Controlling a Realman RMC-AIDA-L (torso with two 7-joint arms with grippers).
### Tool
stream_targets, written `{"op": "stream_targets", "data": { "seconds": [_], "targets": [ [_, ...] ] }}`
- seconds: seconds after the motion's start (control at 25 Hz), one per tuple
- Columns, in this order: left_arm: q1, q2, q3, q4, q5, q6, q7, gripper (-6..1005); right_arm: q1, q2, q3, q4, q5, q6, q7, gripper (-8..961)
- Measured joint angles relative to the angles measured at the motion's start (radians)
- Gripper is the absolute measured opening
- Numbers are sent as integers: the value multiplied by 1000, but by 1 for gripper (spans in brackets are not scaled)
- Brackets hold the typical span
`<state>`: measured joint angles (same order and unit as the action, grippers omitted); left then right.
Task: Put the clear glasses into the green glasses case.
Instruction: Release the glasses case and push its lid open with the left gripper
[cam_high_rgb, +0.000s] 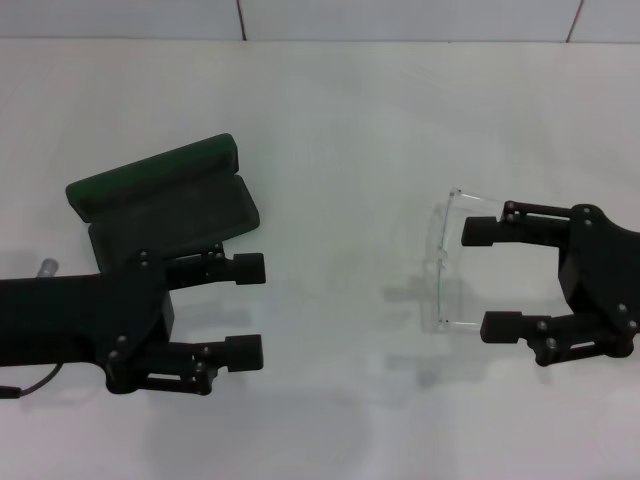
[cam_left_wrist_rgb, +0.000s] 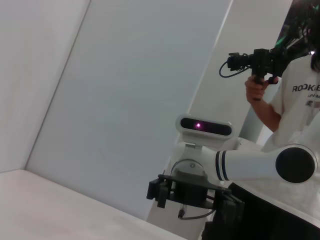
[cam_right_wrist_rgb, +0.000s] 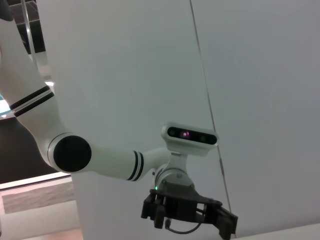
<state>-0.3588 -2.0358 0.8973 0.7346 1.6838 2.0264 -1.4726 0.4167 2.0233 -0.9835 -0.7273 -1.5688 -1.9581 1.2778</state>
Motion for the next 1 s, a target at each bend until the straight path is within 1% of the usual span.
{"op": "stream_targets", "data": {
  "seconds": [0.32,0.6,0.84,0.92,1.0],
  "targets": [
    [-7,8,-4,4,-11,1,-20,873,12,-5,9,-18,41,-2,25,837],
    [-9,32,-5,3,-47,2,-21,872,32,-8,6,-28,45,6,34,836],
    [-9,34,-6,3,-51,1,-17,872,39,-7,9,-28,48,17,34,835],
    [-9,34,-32,5,-50,-12,-17,872,33,-6,16,-28,59,43,32,835],
    [-9,34,-80,10,-46,-50,-34,872,25,-5,45,-17,78,77,21,835]
  ]
}}
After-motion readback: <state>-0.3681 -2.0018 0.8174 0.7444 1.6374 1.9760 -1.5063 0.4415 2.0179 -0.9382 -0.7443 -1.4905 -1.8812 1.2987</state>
